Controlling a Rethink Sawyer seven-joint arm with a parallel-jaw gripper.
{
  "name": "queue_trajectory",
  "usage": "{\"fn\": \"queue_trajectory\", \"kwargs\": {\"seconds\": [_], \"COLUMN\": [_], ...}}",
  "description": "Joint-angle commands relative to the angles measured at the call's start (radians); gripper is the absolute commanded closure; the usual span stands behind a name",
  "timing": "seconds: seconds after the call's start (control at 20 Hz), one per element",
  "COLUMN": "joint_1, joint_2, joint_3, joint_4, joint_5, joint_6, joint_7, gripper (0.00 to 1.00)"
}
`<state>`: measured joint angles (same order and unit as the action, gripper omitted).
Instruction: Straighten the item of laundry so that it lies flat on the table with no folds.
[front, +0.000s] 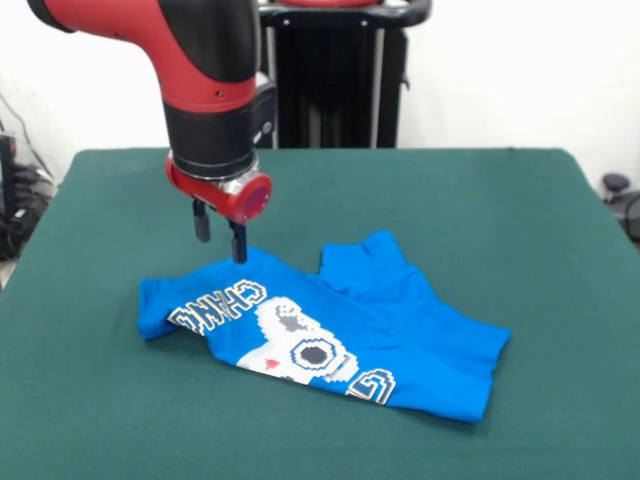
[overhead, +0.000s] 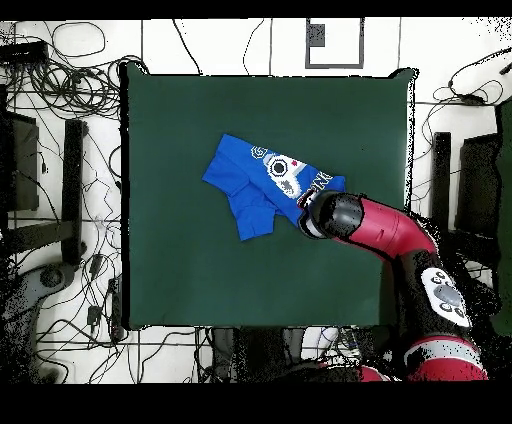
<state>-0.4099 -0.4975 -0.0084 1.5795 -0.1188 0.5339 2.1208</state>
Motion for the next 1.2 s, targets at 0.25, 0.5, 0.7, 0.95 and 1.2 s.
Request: {"fn": "queue_trajectory", "kwargs": {"seconds": [0.25,0.5,0.7,0.95,1.2], "joint_1": [0.038,0.031,0.035,0.056,0.062], "joint_2": [0.053,0.063,0.064,0.057,0.061], "joint_3": [0.104,0.120,0.123,0.112,0.109], "joint_4": [-0.032,-0.046,-0.054,-0.065,-0.071], "joint_5": [-0.012,-0.002,0.008,0.008,0.011], "joint_6": [0.090,0.088,0.101,0.127,0.131], "joint_7": [-0.020,-0.023,-0.014,-0.002,0.008], "gripper": [0.00,0.00,0.00,0.00,0.00]}}
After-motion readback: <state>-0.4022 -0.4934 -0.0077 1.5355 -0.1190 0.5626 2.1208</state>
